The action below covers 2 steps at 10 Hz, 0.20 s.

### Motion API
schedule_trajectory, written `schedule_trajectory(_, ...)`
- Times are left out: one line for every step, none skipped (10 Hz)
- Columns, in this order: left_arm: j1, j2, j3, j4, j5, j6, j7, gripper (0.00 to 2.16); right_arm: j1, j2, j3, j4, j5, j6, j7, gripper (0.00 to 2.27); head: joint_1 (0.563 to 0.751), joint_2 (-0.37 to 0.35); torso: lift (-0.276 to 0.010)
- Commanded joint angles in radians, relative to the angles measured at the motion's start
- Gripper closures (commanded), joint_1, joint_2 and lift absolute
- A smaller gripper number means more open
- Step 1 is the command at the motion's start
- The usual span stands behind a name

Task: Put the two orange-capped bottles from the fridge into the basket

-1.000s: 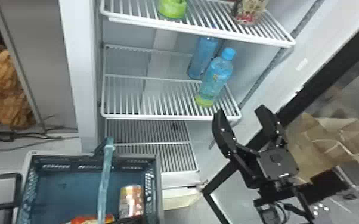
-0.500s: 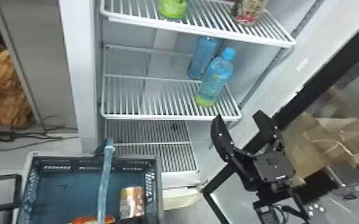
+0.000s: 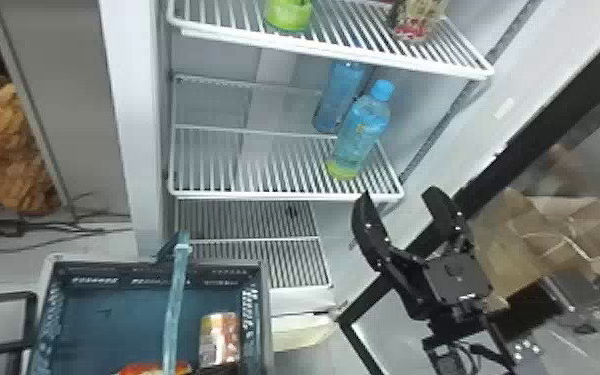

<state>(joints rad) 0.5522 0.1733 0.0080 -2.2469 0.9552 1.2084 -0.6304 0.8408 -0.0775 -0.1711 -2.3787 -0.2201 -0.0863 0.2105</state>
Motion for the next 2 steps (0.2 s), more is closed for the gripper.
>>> schedule_trajectory(-0.002,0.0,0.0,0.0,0.0,-0.001,0.0,1.2,-0.001,-0.001,0.002,-0.001,0.001,0.008,0.0,0.1,0.695,-0.35,-0.235)
schedule_trajectory(-0.002,0.002,0.0,0.0,0.0,0.002,0.0,1.2,-0.001,-0.001,0.002,-0.003,0.001,0.008,0.001,0.1,0.695,-0.35,-0.235)
